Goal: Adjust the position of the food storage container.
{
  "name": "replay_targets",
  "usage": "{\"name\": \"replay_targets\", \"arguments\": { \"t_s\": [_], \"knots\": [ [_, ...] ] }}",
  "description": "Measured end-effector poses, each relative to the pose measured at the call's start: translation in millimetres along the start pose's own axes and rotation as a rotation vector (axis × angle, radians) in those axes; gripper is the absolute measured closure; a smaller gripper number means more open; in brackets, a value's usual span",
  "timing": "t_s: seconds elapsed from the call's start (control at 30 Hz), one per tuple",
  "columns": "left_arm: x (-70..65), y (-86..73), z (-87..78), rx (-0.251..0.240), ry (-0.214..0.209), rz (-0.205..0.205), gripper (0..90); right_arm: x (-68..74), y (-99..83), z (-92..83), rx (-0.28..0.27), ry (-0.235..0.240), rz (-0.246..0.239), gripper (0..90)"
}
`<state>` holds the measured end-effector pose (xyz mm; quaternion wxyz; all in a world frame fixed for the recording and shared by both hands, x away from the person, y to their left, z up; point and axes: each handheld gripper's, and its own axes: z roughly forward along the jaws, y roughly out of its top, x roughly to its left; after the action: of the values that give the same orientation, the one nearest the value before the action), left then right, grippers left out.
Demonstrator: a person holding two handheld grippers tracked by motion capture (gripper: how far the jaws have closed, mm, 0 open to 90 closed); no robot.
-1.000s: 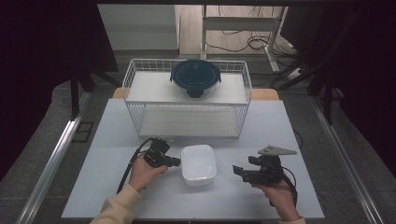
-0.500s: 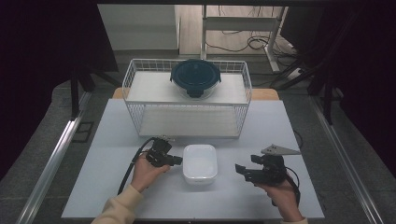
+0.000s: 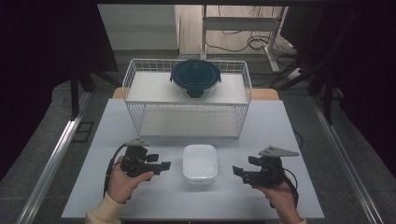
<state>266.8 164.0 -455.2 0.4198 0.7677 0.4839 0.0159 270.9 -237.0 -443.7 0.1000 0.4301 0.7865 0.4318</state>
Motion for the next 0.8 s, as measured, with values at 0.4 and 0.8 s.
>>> {"name": "replay_targets", "arguments": {
  "t_s": [0.4,0.8],
  "knots": [
    [0.2,1.4,-2.4,-0.028,-0.038,-0.006,23.3,0.8,-4.3,3.9,0.019,0.010,-0.006,21.7],
    [5.1,-0.4,-1.9,-0.025,-0.062,-0.029,21.9,3.1,-4.1,5.7,0.022,0.026,-0.011,21.9]
  ]
}}
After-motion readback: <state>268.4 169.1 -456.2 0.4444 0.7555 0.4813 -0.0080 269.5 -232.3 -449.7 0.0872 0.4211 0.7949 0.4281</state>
